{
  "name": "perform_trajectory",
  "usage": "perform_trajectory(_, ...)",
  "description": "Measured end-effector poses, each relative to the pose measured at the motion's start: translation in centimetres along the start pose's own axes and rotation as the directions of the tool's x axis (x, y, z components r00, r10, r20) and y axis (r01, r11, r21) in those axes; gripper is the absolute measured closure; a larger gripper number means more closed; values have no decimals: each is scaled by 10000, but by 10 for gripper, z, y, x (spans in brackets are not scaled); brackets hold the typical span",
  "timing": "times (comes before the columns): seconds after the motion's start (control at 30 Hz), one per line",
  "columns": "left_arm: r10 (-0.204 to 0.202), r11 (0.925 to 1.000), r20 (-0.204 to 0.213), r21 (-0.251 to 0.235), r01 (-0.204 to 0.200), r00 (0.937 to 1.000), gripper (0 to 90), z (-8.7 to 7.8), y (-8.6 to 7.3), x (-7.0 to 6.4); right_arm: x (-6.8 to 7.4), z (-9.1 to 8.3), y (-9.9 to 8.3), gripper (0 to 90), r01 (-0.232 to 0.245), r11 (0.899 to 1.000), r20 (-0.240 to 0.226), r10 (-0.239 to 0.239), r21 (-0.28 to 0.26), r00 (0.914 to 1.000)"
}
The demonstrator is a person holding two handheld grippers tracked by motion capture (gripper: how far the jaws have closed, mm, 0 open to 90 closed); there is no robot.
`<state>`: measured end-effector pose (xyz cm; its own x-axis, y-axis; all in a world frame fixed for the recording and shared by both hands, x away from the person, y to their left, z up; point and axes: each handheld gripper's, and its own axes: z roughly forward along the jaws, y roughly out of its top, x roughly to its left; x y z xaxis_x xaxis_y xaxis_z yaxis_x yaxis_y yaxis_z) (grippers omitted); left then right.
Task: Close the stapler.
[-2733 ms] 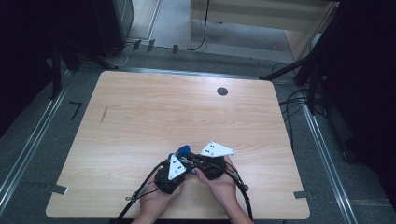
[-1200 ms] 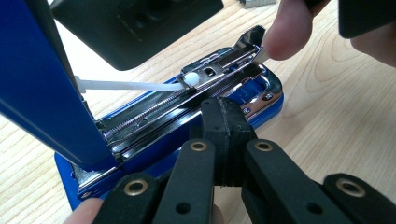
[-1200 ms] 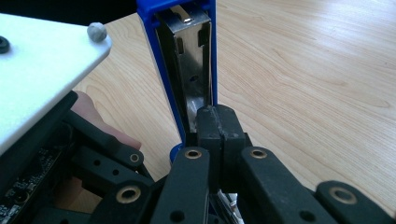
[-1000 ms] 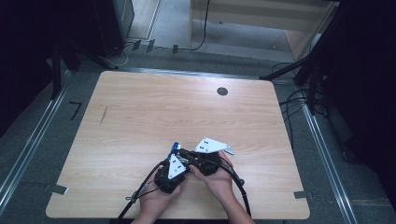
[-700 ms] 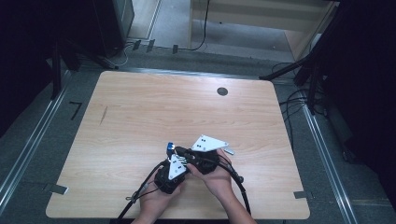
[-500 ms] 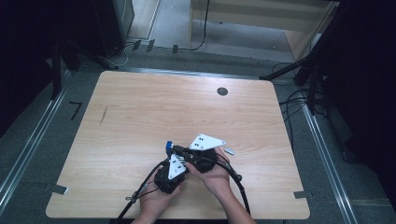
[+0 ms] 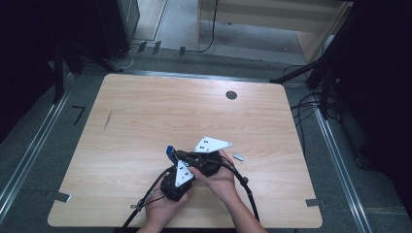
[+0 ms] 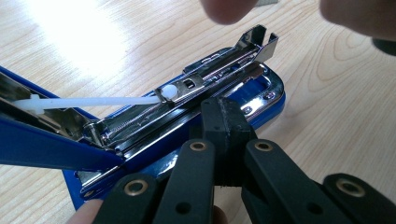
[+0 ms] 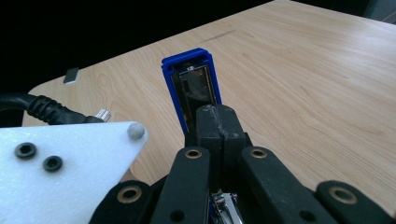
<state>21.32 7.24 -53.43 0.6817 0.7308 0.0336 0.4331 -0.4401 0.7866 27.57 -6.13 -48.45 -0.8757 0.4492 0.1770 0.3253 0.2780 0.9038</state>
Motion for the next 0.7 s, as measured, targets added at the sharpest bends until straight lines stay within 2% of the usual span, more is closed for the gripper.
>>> perform_trajectory(0.17,1,10000,-4,10,-1,10000,900,0,0,0,-5,6,-1,900,-140,9999,-400,140,4,9991)
perform_trajectory(0.37,-26,10000,-3,9,26,10000,900,0,0,0,-6,14,-1,900,-141,9998,-565,147,123,9983)
perform_trajectory(0.5,-33,10000,-14,17,33,10000,900,0,0,0,-8,21,-3,900,-242,9986,-766,277,471,9967)
perform_trajectory(0.7,-7,10000,-39,5,7,10000,900,0,0,0,-7,30,0,900,-51,9968,-812,117,803,9966)
